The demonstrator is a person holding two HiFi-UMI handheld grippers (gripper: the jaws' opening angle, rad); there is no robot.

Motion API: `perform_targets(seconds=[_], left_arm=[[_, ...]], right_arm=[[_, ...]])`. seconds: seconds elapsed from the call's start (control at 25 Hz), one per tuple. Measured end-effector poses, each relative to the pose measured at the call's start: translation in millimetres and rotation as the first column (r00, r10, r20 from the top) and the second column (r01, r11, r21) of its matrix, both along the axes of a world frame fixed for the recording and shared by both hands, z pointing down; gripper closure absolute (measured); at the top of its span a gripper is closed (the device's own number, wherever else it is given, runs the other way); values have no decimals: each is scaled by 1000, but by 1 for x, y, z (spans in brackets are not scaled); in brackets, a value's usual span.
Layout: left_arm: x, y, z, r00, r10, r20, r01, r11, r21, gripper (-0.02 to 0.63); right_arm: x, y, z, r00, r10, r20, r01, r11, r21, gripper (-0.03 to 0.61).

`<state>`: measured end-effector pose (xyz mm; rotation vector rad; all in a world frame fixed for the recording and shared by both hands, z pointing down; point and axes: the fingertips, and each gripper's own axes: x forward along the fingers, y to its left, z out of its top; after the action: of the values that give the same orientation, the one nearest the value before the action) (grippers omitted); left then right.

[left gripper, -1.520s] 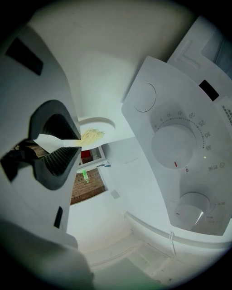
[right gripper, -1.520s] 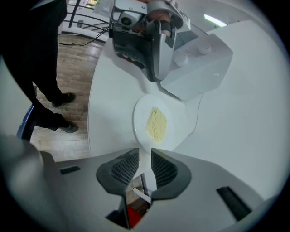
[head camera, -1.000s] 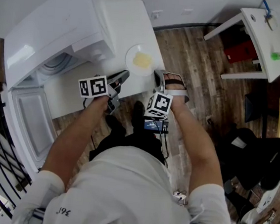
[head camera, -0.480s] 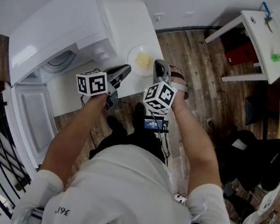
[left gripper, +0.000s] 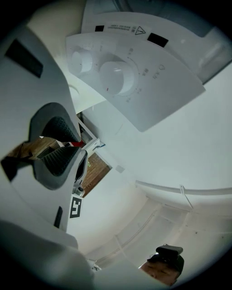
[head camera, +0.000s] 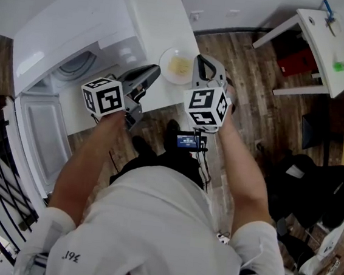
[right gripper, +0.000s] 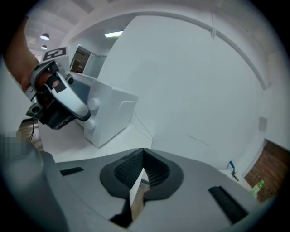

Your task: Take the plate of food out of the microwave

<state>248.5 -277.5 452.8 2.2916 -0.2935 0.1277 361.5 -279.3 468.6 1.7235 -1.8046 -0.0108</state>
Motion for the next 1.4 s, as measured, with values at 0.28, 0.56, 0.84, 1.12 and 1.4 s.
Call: perform_targets(seconds=[0.28, 0.56, 0.84, 1.12, 1.4], left_arm=[[-10, 12, -32, 998, 0, -62, 3, 999, 39, 580], [-21, 26, -66, 991, 11, -134, -1, 997, 76, 580], [-42, 38, -92, 983, 9, -186, 10, 995, 102, 580], [-71, 48, -103, 974, -6, -226, 29, 995, 100, 580], [-90, 60, -110, 973, 5, -231, 24, 992, 123, 581]], right_arm=[[1, 1, -59, 958, 41, 282, -73, 992, 106, 577], [-12, 15, -96, 923, 11, 385, -81, 982, 168, 577], [-36, 37, -115, 913, -29, 407, -55, 980, 191, 577], [-53, 61, -125, 922, -67, 381, -10, 980, 197, 577], [-71, 75, -137, 926, -96, 366, 20, 978, 206, 577]])
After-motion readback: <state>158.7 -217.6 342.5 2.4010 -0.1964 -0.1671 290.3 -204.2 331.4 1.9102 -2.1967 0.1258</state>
